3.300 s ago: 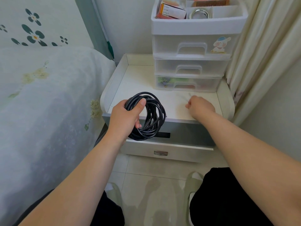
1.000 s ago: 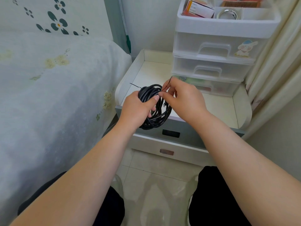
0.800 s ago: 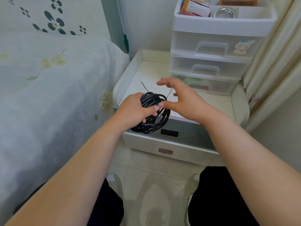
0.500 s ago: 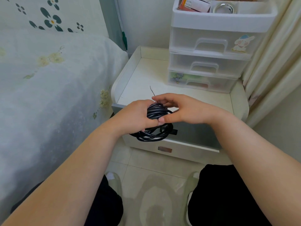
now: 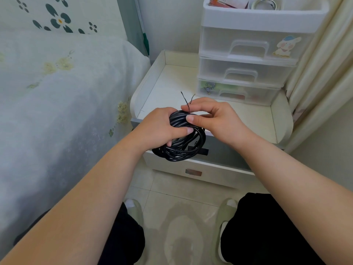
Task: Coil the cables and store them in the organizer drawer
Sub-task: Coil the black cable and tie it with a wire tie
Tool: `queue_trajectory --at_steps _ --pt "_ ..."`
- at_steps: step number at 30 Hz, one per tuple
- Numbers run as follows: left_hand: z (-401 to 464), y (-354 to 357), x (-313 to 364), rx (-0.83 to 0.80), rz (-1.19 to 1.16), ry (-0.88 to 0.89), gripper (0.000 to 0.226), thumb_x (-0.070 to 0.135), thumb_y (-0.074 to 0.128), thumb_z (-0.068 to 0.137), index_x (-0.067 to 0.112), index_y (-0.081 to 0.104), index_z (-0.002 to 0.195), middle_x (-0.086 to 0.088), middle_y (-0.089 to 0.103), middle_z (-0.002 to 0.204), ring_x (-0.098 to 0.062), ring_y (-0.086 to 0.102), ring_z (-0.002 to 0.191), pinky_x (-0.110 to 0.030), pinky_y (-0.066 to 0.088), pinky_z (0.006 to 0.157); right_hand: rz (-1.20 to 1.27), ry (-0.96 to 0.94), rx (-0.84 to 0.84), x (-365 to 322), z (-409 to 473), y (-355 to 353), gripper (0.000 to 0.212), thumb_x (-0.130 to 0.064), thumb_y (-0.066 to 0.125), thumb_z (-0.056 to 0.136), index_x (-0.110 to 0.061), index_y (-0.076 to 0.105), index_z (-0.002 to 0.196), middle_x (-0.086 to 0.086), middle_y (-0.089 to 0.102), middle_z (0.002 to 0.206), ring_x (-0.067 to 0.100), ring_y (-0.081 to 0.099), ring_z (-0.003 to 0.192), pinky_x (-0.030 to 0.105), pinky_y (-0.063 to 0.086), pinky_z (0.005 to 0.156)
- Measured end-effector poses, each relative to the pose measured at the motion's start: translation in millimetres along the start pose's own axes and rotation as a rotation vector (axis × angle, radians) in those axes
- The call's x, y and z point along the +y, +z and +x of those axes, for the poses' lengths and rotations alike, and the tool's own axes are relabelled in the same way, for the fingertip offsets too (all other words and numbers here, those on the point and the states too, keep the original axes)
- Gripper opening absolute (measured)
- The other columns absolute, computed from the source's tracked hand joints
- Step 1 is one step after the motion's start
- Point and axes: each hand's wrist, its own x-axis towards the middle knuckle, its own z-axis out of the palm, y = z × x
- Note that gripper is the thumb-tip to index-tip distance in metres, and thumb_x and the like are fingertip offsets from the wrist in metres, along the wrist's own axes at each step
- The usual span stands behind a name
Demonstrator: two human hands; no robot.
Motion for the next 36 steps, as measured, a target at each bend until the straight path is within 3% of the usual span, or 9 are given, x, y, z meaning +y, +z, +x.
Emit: queue_trajectory --at_steps 5,11,14,17,21,24,29,36 --pt "-1 0 -1 -0.033 0.078 0.000 0.024 0.036 0.072 0.082 0.018 0.058 0.089 0.018 0.057 0.042 -0.005 0.055 0.042 -0.009 0.039 0.044 0.002 0.035 0.047 0 3 2 0.020 -0.002 0.071 0.080 -0.022 0.073 0.080 -0.004 0.065 0.084 0.011 0.063 0.078 0.030 0.053 0.081" --pt "-3 -4 -1 -0.056 0.088 0.014 0.024 0.035 0.072 0.082 0.017 0.059 0.091 0.015 0.057 0.043 -0.006 0.054 0.041 -0.011 0.040 0.046 0.057 0.103 0.089 -7 4 7 0.013 -0.001 0.070 0.080 -0.014 0.071 0.081 0.005 0.069 0.079 0.004 0.064 0.068 0.014 0.052 0.074" --pt "-1 -2 -2 -0.039 0.148 0.024 0.025 0.038 0.071 0.081 0.020 0.060 0.094 0.011 0.064 0.058 -0.007 0.058 0.043 -0.017 0.046 0.051 0.136 0.168 0.164 -8 6 11 0.012 -0.001 0.070 0.080 -0.013 0.070 0.079 0.002 0.065 0.071 0.000 0.061 0.060 0.011 0.050 0.069" --pt "2 5 -3 0.021 0.247 0.000 0.029 0.043 0.069 0.079 0.023 0.059 0.097 0.008 0.066 0.082 -0.005 0.058 0.053 -0.026 0.049 0.058 -0.020 0.177 0.218 -6 9 17 0.013 -0.006 0.070 0.082 -0.017 0.067 0.077 -0.004 0.062 0.068 -0.004 0.058 0.055 0.011 0.050 0.065" --pt "7 15 -4 0.133 0.314 -0.078 0.032 0.046 0.064 0.080 0.018 0.056 0.093 0.002 0.065 0.082 -0.017 0.062 0.068 -0.034 0.052 0.062 -0.211 0.136 0.333 -2 12 28 0.017 -0.016 0.068 0.084 -0.027 0.063 0.074 -0.012 0.061 0.069 0.001 0.057 0.064 0.014 0.046 0.066" --pt "9 19 -2 0.231 0.463 -0.086 0.030 0.043 0.059 0.084 0.015 0.049 0.089 0.001 0.058 0.079 -0.024 0.057 0.072 -0.031 0.041 0.054 -0.244 0.130 0.373 -2 17 33 0.008 -0.017 0.066 0.085 -0.021 0.064 0.079 -0.013 0.059 0.069 0.001 0.054 0.064 0.009 0.042 0.061" --pt "7 22 4 0.318 0.717 -0.027 0.027 0.036 0.055 0.090 0.015 0.038 0.092 -0.002 0.045 0.076 -0.025 0.044 0.068 -0.031 0.026 0.050 -0.304 0.134 0.393 1 25 32 0.010 -0.014 0.063 0.085 -0.020 0.059 0.079 -0.009 0.049 0.061 0.007 0.047 0.058 0.014 0.038 0.056" --pt "9 33 -3 0.363 0.967 0.017 0.017 0.018 0.055 0.090 0.011 0.051 0.105 0.002 0.037 0.066 -0.020 0.039 0.057 -0.027 0.013 0.043 -0.406 0.241 0.419 9 32 38 0.025 -0.006 0.054 0.080 -0.026 0.061 0.093 -0.007 0.046 0.060 0.009 0.046 0.056 0.029 0.042 0.059"
